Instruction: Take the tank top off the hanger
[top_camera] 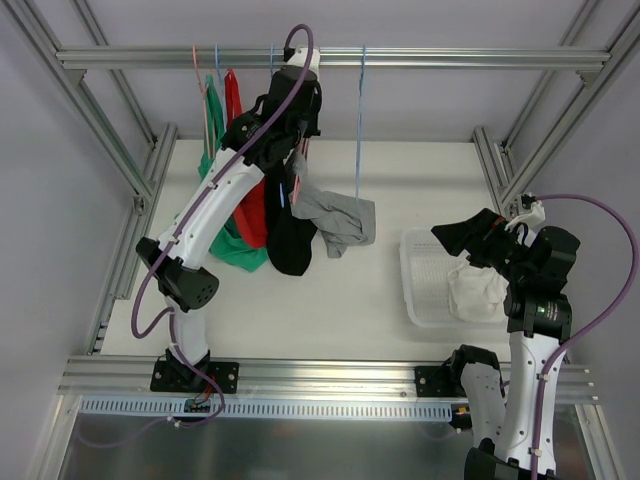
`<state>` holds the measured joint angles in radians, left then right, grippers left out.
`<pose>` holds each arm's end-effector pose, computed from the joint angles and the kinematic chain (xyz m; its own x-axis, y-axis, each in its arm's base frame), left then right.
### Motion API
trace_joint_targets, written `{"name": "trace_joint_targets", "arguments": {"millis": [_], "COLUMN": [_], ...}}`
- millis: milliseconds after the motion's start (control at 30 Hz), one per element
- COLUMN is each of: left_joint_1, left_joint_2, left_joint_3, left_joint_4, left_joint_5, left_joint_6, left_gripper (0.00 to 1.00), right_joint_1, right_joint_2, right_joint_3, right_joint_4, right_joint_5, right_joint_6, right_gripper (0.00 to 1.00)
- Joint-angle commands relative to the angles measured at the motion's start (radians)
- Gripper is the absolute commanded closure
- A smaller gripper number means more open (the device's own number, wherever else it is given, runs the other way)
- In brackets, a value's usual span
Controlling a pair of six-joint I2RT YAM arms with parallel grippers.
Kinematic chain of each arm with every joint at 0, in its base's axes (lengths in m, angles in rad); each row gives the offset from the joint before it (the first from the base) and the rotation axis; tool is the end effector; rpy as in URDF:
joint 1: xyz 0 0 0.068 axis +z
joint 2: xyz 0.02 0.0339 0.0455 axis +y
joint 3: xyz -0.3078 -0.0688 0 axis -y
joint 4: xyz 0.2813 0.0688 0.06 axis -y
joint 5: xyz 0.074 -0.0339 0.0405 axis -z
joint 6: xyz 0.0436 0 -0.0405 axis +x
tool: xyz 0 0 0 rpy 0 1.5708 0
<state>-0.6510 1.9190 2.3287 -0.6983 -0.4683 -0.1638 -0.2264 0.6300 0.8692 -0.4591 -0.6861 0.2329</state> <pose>0.3837 -0.2676 0.5378 -0.2554 0.0117 -0.9668 0.1570 0.9872 -0.0296 0.1382 -0.0035 0.3963 -0.3058 0.2537 -0.9177 -0.3682 0.8574 0.3597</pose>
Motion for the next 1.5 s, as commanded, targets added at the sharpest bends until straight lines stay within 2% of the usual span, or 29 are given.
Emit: {"name": "trace_joint_targets", "arguments": {"millis": [0, 300, 500, 600, 633, 700, 733, 800, 900, 933, 1100, 1200, 1233, 1300, 1333, 1467], "left_joint_1": [-0.007, -0.015, -0.05, -0.108, -0.131, -0.206, -0.231, -0.291, -0.334, -0.36, -0.489, -0.526, -0.533, -0.559, -0.567, -0.593], "left_joint_2": [-0.098, -0.184, -0.278, -0.363, -0.391, -0.472, -0.527, -0.578, -0.692, -0.724, -0.934, -1.04, -1.06, -1.106, -1.117, -1.178], "left_joint_3": [0.034, 0.047, -0.092, -0.231, -0.324, -0.418, -0.512, -0.598, -0.768, -0.855, -1.093, -1.238, -1.297, -1.341, -1.37, -1.393], "left_joint_4": [0.014, 0.036, 0.045, 0.054, 0.077, 0.098, 0.123, 0.131, 0.141, 0.144, 0.146, 0.148, 0.146, 0.148, 0.151, 0.161], "left_joint_5": [0.092, 0.189, 0.229, 0.201, 0.188, 0.117, 0.09, 0.021, -0.007, -0.007, -0.052, 0.012, 0.064, 0.115, 0.144, 0.264], "left_joint_6": [-0.032, -0.078, -0.12, -0.157, -0.158, -0.178, -0.184, -0.218, -0.253, -0.285, -0.364, -0.402, -0.417, -0.433, -0.436, -0.453], "left_gripper": [1.0, 1.0, 1.0, 1.0, 1.0, 1.0, 1.0, 1.0, 1.0, 1.0, 1.0, 1.0, 1.0, 1.0, 1.0, 1.0], "right_joint_1": [0.007, 0.007, 0.007, 0.009, 0.015, 0.025, 0.042, 0.064, 0.113, 0.152, 0.32, 0.45, 0.531, 0.616, 0.698, 0.869], "right_joint_2": [-0.009, -0.01, -0.01, -0.007, -0.007, -0.007, -0.009, -0.01, -0.029, -0.041, -0.061, -0.043, -0.035, -0.013, -0.006, 0.039], "right_joint_3": [0.005, 0.008, 0.01, 0.011, 0.008, 0.007, 0.007, 0.01, 0.004, -0.001, -0.061, -0.131, -0.169, -0.197, -0.228, -0.282], "right_joint_4": [0.037, 0.039, 0.04, 0.053, 0.068, 0.083, 0.092, 0.094, 0.097, 0.108, 0.152, 0.238, 0.294, 0.341, 0.408, 0.562], "right_joint_5": [-0.02, -0.024, -0.044, -0.093, -0.125, -0.151, -0.174, -0.184, -0.207, -0.217, -0.211, -0.126, -0.062, 0.085, 0.13, 0.357], "right_joint_6": [0.009, 0.013, 0.008, -0.003, -0.003, -0.004, -0.01, -0.018, -0.044, -0.05, -0.104, -0.074, -0.072, -0.081, -0.086, -0.109], "right_gripper": [0.02, 0.02, 0.02, 0.02, 0.02, 0.02, 0.02, 0.02, 0.02, 0.02, 0.04, 0.09, 0.14, 0.2, 0.21, 0.25]}}
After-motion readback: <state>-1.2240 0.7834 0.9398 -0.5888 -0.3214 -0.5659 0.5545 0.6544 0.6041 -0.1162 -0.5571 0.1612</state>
